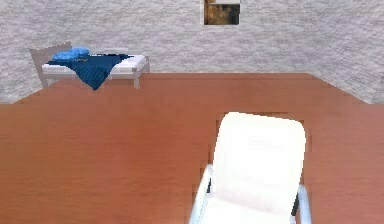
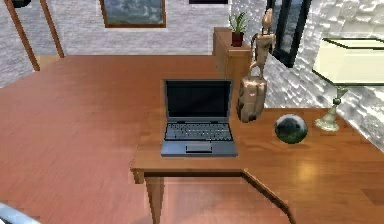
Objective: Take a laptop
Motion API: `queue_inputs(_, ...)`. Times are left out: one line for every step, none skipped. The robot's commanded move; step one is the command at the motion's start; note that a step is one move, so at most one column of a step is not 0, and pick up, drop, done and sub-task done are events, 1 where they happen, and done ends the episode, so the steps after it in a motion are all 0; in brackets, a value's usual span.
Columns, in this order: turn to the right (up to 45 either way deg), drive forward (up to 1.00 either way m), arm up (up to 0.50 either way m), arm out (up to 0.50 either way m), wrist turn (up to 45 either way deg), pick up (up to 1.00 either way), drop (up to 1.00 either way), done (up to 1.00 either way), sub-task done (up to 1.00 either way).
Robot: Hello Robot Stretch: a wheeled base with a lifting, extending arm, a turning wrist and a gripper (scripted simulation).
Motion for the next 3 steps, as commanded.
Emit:
queue_inputs(0.0,0.00,0.50,0.00,0.0,0.00,0.00,0.00,0.00)
queue_inputs(0.0,0.00,0.38,0.00,0.0,0.00,0.00,0.00,0.00)
queue_inputs(0.0,0.00,0.00,0.38,0.0,0.00,0.00,0.00,0.00)
